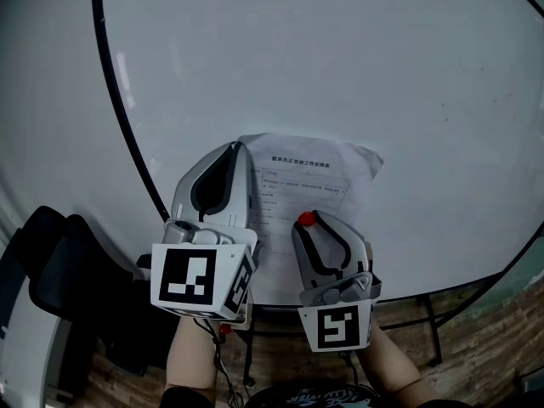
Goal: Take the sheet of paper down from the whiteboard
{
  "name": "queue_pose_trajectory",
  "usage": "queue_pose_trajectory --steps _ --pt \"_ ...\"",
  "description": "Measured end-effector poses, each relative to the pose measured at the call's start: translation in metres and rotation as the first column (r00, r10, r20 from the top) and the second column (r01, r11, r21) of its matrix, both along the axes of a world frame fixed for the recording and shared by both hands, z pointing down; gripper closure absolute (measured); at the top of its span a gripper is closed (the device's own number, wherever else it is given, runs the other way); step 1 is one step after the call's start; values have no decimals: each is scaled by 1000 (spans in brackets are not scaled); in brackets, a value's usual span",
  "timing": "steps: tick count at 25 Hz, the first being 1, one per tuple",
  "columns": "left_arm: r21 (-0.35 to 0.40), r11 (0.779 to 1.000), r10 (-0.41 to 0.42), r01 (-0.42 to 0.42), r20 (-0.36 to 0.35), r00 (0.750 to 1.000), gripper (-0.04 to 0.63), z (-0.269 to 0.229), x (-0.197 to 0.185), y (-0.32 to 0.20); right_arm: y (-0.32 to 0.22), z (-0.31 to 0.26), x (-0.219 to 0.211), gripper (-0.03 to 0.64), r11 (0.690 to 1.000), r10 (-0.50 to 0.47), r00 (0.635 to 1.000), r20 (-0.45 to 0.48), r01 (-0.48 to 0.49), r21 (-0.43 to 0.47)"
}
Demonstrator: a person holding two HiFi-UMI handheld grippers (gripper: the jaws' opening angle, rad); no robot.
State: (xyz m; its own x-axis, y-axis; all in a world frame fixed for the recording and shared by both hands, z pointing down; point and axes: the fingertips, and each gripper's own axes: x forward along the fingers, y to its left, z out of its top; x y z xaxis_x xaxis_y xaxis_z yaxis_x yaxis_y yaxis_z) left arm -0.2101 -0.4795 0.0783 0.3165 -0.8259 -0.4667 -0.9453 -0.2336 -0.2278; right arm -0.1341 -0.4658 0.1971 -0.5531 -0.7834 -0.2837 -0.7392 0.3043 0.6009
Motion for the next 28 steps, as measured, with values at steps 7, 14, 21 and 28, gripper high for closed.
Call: queue_pose_trajectory --steps 7,14,21,28 --pt "-57 998 -41 41 13 999 588 21 8 3 10 11 17 488 998 -56 998 6 56 -35" --pt "-160 986 -59 54 -26 998 588 70 31 37 54 29 44 488 993 -103 994 -19 102 -58" --pt "-247 968 -59 49 -36 998 588 108 64 59 80 45 85 488 989 -111 994 13 112 -102" --pt "-332 940 -114 82 -77 991 588 155 77 85 107 69 124 488 974 -134 990 35 138 -179"
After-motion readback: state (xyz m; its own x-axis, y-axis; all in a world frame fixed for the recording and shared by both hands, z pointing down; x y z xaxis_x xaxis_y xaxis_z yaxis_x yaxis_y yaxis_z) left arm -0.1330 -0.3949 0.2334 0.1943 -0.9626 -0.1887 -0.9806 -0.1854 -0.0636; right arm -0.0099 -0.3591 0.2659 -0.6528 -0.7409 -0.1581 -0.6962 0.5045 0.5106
